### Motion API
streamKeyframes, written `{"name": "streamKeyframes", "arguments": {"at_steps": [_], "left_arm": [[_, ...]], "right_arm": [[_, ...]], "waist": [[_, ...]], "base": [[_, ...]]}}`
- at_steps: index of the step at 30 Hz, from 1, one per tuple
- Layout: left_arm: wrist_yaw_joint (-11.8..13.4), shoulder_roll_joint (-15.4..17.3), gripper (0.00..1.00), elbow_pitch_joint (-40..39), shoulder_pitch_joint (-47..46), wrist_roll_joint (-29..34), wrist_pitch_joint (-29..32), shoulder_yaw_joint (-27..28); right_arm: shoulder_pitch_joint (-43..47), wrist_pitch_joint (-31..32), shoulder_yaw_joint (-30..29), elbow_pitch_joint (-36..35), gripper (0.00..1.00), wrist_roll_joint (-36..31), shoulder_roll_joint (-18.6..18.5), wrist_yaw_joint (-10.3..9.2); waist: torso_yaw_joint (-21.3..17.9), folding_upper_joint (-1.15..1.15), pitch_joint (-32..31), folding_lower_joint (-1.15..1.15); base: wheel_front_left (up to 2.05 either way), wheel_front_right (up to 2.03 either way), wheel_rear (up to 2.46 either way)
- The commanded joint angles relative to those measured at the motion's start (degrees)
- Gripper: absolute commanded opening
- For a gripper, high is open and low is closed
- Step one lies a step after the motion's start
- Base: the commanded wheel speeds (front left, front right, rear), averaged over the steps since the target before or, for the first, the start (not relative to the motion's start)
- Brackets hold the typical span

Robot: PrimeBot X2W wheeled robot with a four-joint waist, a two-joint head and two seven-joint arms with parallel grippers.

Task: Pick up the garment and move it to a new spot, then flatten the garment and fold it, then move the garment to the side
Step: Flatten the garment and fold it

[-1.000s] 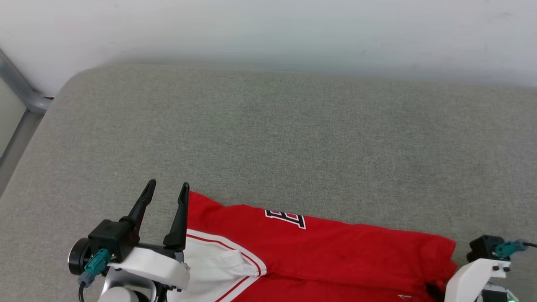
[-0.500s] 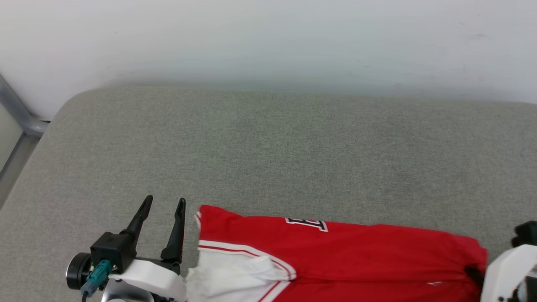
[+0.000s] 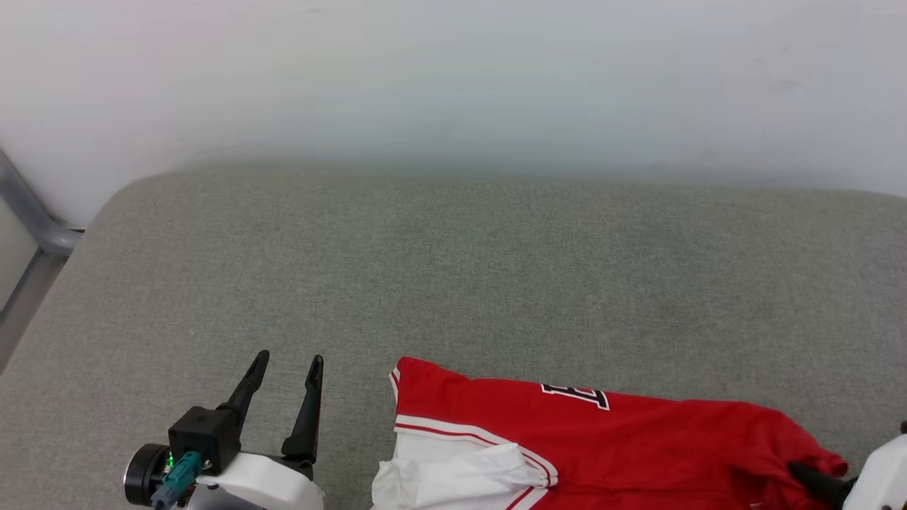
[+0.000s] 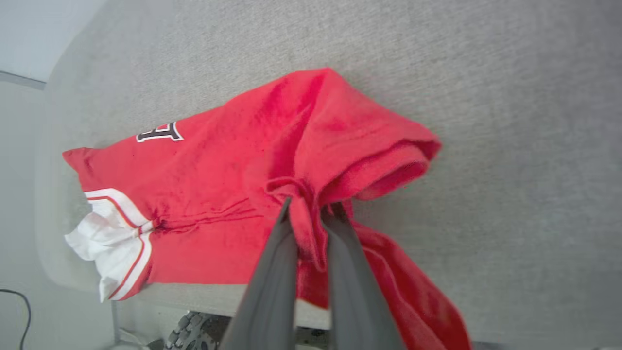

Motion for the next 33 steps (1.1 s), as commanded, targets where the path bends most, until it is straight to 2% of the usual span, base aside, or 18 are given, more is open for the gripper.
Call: {"name": "streamKeyframes", "arguments": {"at_steps": [1,8,12,16,26,30,32,33], "left_arm": [[0.05,-0.04,1.00,0.10,0.37,-0.07,0.11,-0.24],[-0.05,0.37,1.00,0.21,-0.32,-0.36,0.64,-0.59],[-0.12,0.33,1.00,0.26,-0.76,-0.59,1.06,-0.87],[-0.38,0.06,1.00,0.23,-1.56,-0.52,1.26,-1.51],[-1.04,-1.07,1.00,0.81,-4.26,-0.68,0.78,-2.20],[-1.51,-1.63,1.00,1.40,-5.41,-0.72,0.43,-2.22],[-1.61,-1.91,1.00,1.80,-5.96,-0.66,0.23,-2.22],[-1.77,-2.06,1.00,1.97,-6.23,-0.62,0.21,-2.21]], "right_arm": [[-1.09,2.00,-0.29,-0.66,0.00,3.83,1.18,-0.03],[-2.65,7.97,1.41,-0.43,0.00,21.71,3.53,-0.02],[-4.14,6.55,6.96,3.23,0.00,32.44,3.56,-0.02],[-5.52,2.53,14.62,6.32,0.00,38.28,3.54,-0.02],[-11.29,-7.62,34.49,13.35,0.00,43.95,3.52,-0.02],[-13.69,-13.31,39.49,16.26,0.00,41.53,3.47,-0.02],[-14.32,-15.20,41.59,18.17,0.00,42.50,3.52,-0.02],[-15.09,-16.20,42.48,18.80,0.05,42.30,3.51,-0.02]], "waist": [[0.19,0.00,-0.42,0.00],[0.98,0.00,-0.90,0.00],[1.70,0.00,-0.82,0.00],[2.98,0.00,-0.31,0.00],[6.45,0.00,3.86,0.00],[7.25,0.00,5.69,0.00],[7.50,0.00,6.41,0.00],[7.59,0.00,6.78,0.00]], "base": [[0.00,0.00,0.00],[0.00,0.00,0.00],[0.00,0.00,0.00],[0.00,0.00,0.00],[0.00,0.00,0.00],[0.00,0.00,0.00],[0.00,0.00,0.00],[0.00,0.00,0.00]]}}
